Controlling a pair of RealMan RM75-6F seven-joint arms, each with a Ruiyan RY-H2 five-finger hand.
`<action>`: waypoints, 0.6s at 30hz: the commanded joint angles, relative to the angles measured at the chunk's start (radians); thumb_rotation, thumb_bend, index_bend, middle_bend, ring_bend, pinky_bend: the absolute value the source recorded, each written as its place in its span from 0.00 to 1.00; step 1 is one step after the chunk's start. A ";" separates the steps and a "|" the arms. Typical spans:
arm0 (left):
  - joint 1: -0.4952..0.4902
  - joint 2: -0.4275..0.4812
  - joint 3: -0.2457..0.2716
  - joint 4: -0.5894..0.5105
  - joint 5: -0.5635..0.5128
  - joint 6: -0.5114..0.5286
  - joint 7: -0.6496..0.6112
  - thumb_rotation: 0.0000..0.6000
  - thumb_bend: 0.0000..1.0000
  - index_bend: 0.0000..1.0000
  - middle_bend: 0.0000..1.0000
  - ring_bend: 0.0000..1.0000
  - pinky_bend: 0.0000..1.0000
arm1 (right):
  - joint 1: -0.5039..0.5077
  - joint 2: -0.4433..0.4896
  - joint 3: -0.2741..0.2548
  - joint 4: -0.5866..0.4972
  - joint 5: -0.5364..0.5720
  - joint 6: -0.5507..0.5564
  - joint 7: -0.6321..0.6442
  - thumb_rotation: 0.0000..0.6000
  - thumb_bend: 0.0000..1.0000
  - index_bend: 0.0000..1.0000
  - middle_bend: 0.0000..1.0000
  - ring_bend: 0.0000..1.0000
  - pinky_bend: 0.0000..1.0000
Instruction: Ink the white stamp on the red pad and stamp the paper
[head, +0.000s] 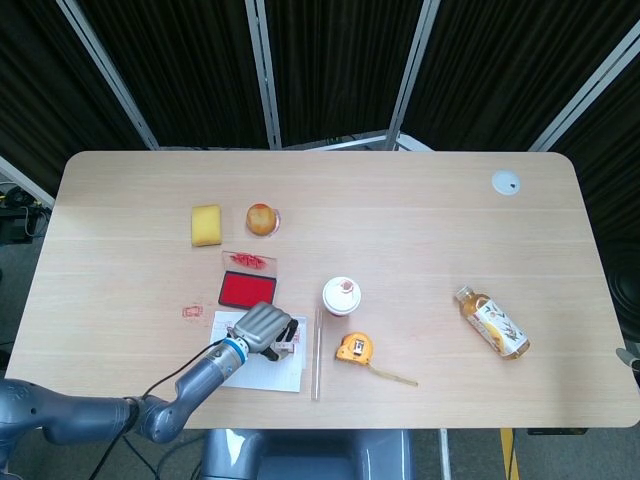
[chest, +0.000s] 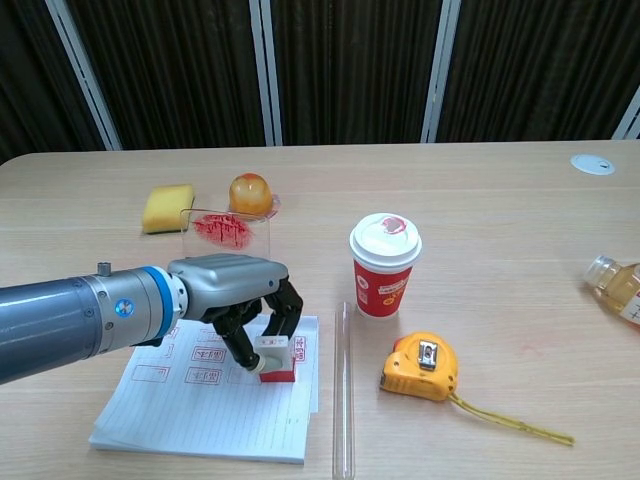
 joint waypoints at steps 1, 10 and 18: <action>0.002 -0.007 0.003 0.012 0.004 -0.005 -0.008 1.00 0.36 0.60 0.59 0.82 0.86 | 0.000 0.000 0.000 0.000 0.000 0.001 0.000 1.00 0.00 0.00 0.00 0.00 0.00; 0.007 -0.019 0.007 0.035 0.011 -0.012 -0.020 1.00 0.36 0.60 0.59 0.82 0.86 | -0.001 0.000 0.000 0.000 0.000 0.001 0.002 1.00 0.00 0.00 0.00 0.00 0.00; 0.008 -0.024 0.009 0.043 0.014 -0.011 -0.016 1.00 0.36 0.60 0.59 0.82 0.86 | -0.001 0.001 0.000 0.001 -0.001 0.000 0.002 1.00 0.00 0.00 0.00 0.00 0.00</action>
